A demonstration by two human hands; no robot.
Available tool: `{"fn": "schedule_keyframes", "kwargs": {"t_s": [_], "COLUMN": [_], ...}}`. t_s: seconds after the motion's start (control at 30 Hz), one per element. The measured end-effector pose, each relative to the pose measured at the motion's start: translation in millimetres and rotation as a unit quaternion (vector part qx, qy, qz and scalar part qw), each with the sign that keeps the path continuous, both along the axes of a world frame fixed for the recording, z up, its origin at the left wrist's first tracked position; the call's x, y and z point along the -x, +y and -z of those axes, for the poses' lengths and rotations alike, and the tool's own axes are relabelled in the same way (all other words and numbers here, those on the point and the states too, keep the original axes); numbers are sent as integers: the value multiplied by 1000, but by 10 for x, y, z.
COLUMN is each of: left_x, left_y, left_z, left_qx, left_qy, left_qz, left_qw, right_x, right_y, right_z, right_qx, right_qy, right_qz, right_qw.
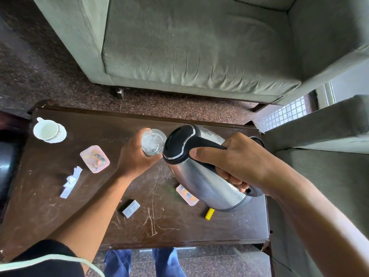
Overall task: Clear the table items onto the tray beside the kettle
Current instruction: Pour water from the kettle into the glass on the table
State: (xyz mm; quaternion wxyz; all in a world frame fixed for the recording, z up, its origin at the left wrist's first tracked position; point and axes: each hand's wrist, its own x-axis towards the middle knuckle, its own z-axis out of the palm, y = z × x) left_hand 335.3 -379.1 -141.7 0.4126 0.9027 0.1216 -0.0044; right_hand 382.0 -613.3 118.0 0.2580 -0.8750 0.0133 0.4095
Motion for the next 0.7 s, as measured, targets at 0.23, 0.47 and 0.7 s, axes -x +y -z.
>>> {"fn": "schedule_keyframes", "kwargs": {"t_s": [0.23,0.47,0.7], "left_x": [21,14,-10], "left_y": [-7,-20,-31], "left_z": [36,47,47], "left_qx": [8,10,22], "left_qy": [-1,-4,-3], "left_qz": [-3,-16,-16], "left_qw": [1000,1000,1000], "right_x": [8,-8,-30], "right_y": [0,12,1], "right_z": [42,36,73], "right_qx": [-9,-6,-17], "right_qy": [6,14,1], "right_qz": [4,5,16], "right_qw": [1000,1000,1000]}}
